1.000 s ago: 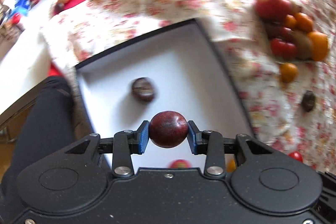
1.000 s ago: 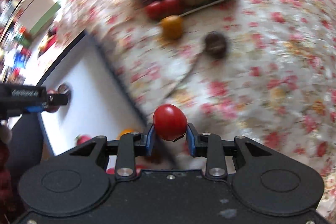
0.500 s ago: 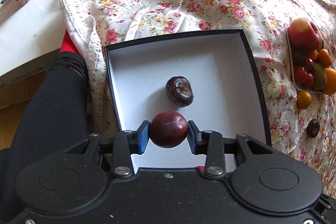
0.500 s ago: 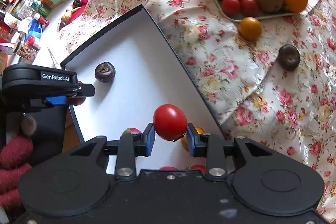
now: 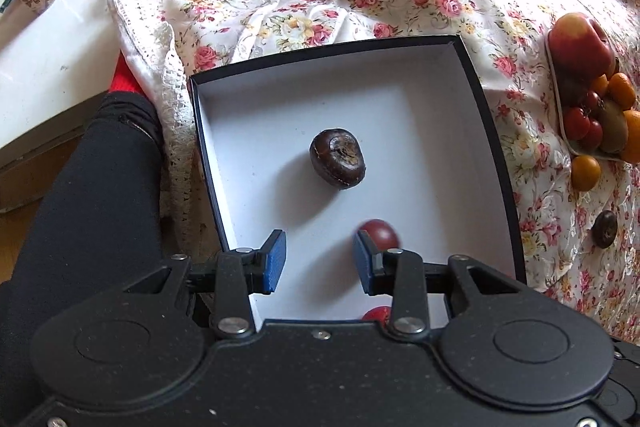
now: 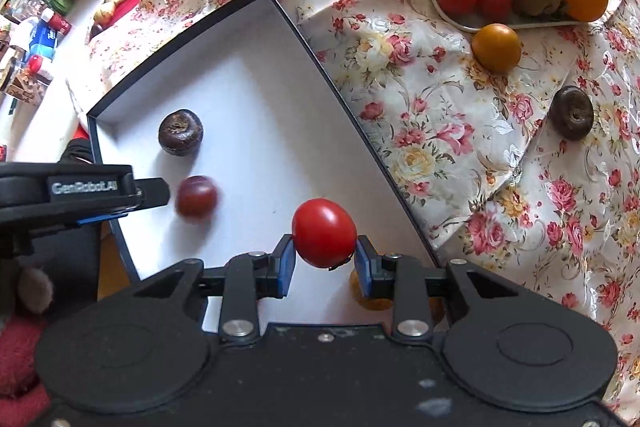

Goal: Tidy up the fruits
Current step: 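Carry the plum into the box and open the left gripper while the right gripper releases the tomato there, then reach the right gripper to the dark brown fruit on the cloth and grasp it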

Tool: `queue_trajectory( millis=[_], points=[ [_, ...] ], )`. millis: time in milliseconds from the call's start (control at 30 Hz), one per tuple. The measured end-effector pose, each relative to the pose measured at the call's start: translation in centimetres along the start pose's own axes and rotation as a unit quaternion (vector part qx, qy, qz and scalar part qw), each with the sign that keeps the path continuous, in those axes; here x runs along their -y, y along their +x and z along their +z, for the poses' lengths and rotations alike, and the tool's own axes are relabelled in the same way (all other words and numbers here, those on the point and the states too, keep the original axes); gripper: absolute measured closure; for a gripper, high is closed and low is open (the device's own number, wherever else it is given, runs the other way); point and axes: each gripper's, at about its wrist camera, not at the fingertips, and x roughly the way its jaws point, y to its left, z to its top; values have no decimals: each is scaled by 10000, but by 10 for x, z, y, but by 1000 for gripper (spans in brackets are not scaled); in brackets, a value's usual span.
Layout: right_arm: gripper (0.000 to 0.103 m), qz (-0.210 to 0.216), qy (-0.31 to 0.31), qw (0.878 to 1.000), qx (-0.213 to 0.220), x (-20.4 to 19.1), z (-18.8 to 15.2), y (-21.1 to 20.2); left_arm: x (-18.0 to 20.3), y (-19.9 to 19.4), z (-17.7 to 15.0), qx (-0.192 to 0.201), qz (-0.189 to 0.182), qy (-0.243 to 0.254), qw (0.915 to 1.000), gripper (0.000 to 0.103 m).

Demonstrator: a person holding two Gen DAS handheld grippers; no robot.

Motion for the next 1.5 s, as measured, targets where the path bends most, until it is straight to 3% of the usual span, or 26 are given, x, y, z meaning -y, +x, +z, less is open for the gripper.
queue_trajectory(
  millis=[367, 600, 900, 1267, 1500],
  points=[
    [66, -243, -100, 9994, 211, -9, 6, 4, -2, 0, 1, -71, -135, -110, 9998, 58],
    [65, -89, -163, 9993, 337, -11, 5, -5, -3, 0, 1, -64, -153, -126, 9998, 58],
    [65, -3, -180, 9996, 203, -8, -6, -5, -2, 0, 1, -70, -137, -110, 9998, 58],
    [64, -21, -1, 10000, 80, 19, -20, -16, 2, 2, -1, -96, -92, 31, 9999, 58],
    [54, -395, 227, 9988, 198, 58, -23, -29, 9, 4, -3, -99, -9, 187, 9998, 58]
  ],
)
